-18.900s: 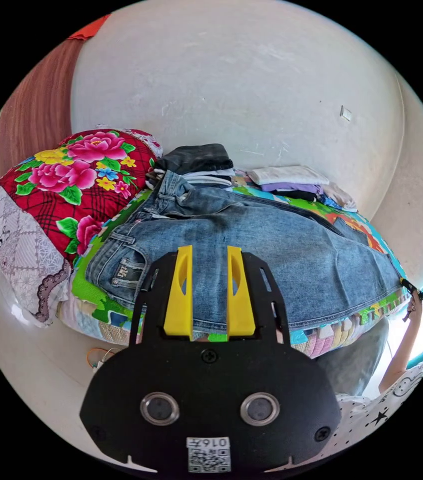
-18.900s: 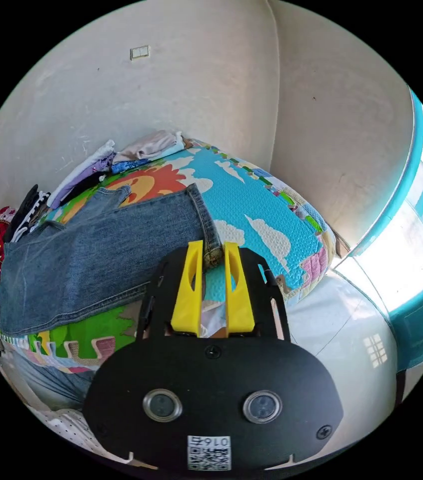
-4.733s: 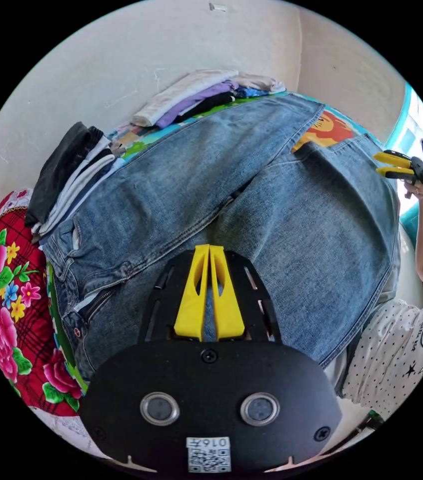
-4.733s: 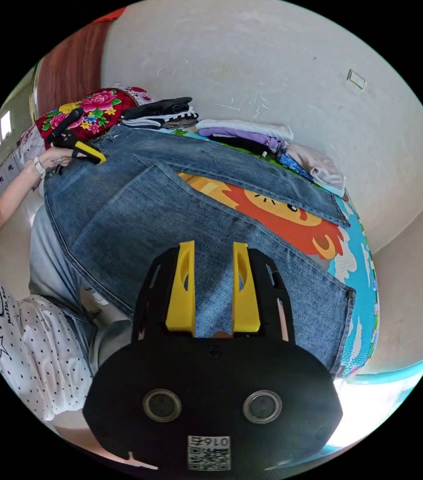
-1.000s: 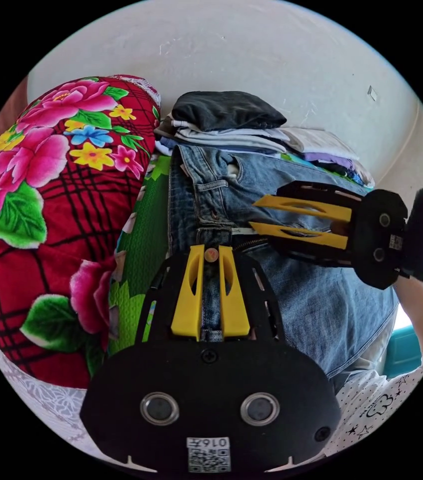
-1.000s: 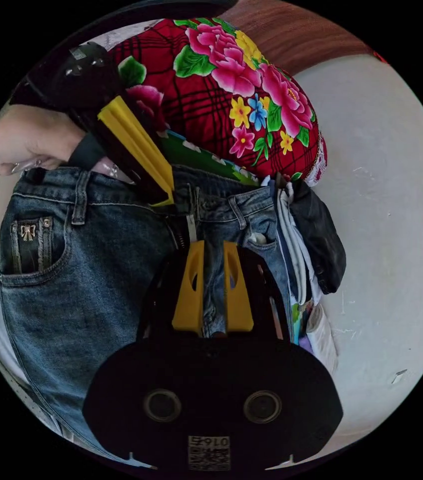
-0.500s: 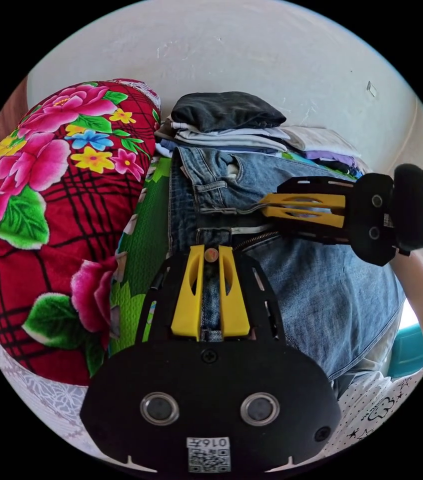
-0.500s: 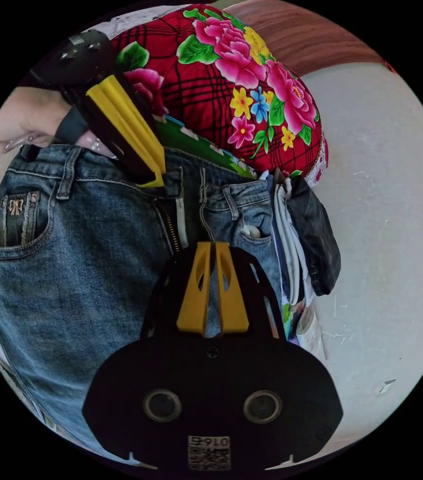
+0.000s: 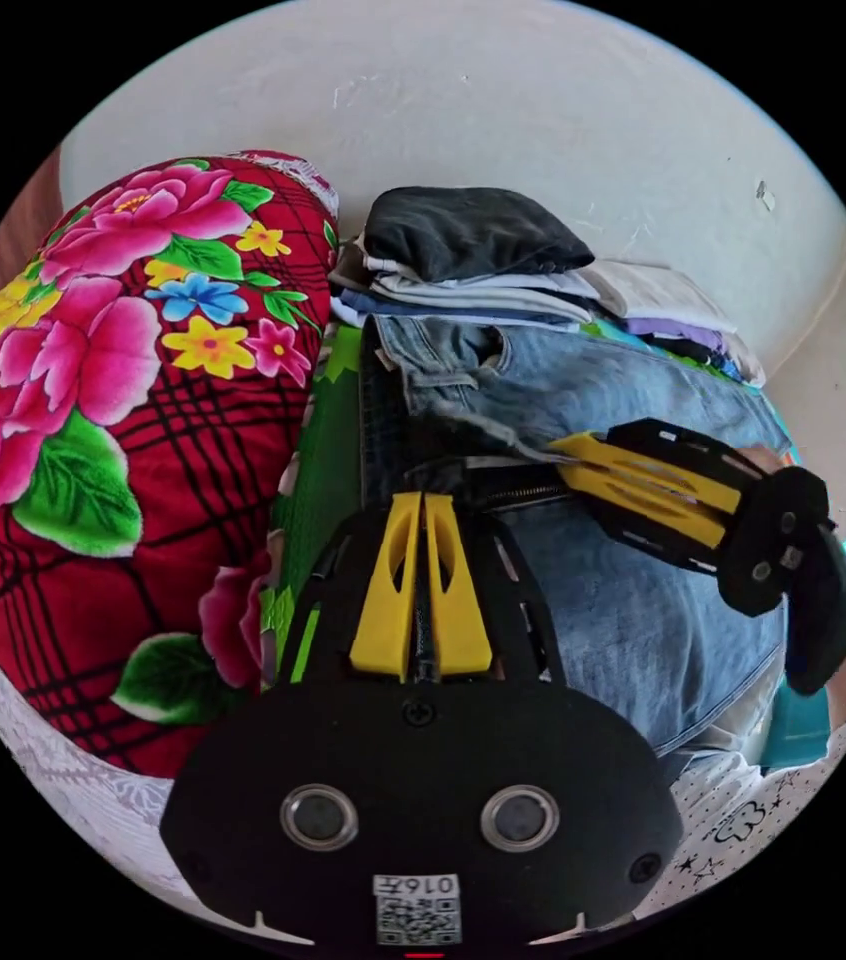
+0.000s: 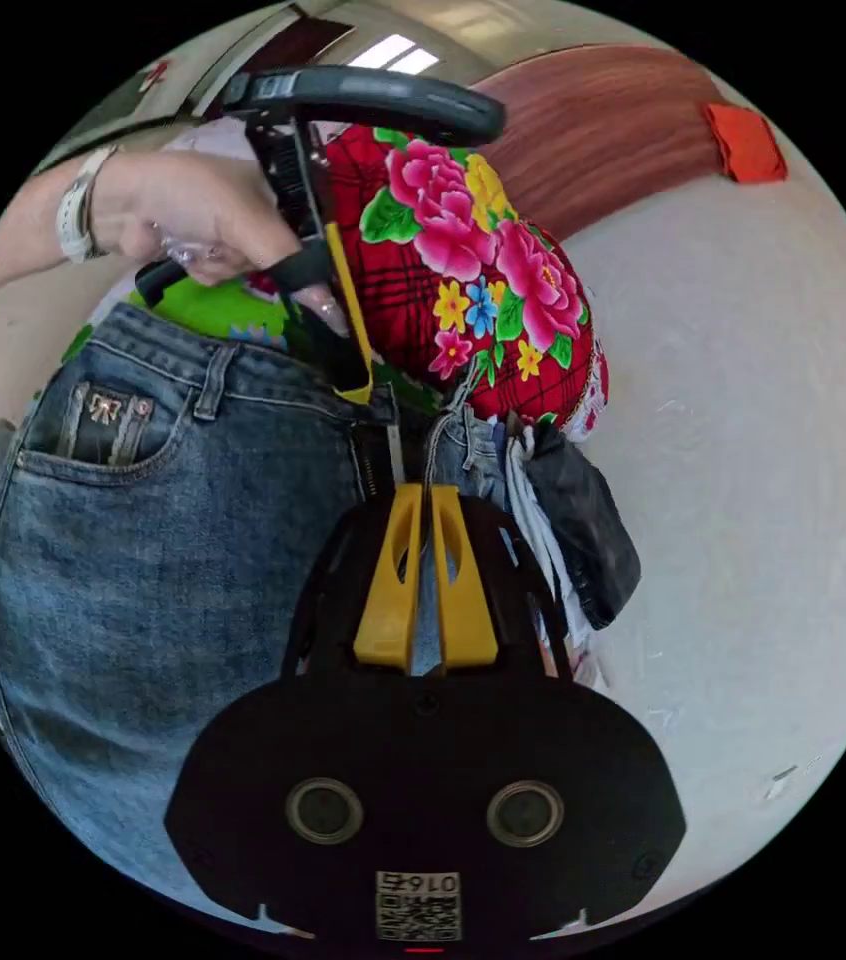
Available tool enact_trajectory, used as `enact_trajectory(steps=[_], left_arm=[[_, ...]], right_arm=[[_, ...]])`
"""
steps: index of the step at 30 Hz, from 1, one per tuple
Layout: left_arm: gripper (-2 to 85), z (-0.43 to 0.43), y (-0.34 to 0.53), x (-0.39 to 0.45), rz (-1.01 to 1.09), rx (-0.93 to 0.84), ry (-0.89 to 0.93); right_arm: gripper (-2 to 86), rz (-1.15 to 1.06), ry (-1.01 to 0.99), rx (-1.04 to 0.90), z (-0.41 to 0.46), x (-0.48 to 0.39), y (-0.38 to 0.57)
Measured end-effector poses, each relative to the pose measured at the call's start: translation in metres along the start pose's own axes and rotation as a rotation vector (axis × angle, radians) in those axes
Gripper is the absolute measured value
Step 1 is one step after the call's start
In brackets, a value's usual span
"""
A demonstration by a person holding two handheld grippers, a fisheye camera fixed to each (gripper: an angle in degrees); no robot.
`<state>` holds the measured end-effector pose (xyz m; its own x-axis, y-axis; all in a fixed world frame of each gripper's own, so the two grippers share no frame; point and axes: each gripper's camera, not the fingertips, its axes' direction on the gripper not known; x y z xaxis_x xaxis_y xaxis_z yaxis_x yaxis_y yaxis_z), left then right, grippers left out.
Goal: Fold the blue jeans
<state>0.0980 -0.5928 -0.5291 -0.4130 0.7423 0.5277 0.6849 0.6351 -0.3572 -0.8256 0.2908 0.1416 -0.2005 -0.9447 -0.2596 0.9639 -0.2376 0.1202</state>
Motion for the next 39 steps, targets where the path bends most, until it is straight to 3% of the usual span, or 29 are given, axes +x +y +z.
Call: enact_trajectory(steps=[4, 9, 13, 16, 18, 20, 24, 34, 39], left_arm=[[-0.7, 0.009, 0.004, -0.014, -0.029, 0.033, 0.050], [0.1, 0.007, 0.008, -0.046, -0.117, 0.042, 0.135], [-0.5, -0.026, 0.016, -0.066, -0.164, 0.186, 0.021], [0.6, -0.027, 0.010, -0.079, -0.164, 0.175, 0.181], [6.0, -0.007, 0.001, -0.085, -0.161, 0.079, 0.288], [7.8, 0.006, -0.002, -0.088, -0.170, 0.049, 0.313], [4.7, 0.026, 0.001, -0.100, -0.242, 0.046, 0.444], [-0.8, -0.007, 0.006, -0.089, -0.124, 0.055, 0.341], [-0.9, 0.017, 0.018, -0.077, -0.128, -0.040, 0.230]], right_arm=[[0.0, -0.087, 0.048, -0.084, 0.021, -0.043, -0.026], [0.0, -0.173, 0.147, -0.027, 0.013, -0.057, -0.031], [0.1, -0.224, 0.202, -0.047, 0.012, -0.065, -0.037], [0.1, -0.238, 0.230, -0.039, 0.012, -0.069, -0.035], [0.1, -0.240, 0.225, -0.037, 0.012, -0.069, -0.033], [0.1, -0.231, 0.217, -0.042, 0.012, -0.066, -0.030], [0.1, -0.222, 0.217, -0.042, 0.015, -0.065, -0.021], [0.4, -0.207, 0.299, -0.042, 0.025, -0.048, 0.025], [1.2, -0.122, 0.079, -0.072, 0.036, -0.032, 0.052]])
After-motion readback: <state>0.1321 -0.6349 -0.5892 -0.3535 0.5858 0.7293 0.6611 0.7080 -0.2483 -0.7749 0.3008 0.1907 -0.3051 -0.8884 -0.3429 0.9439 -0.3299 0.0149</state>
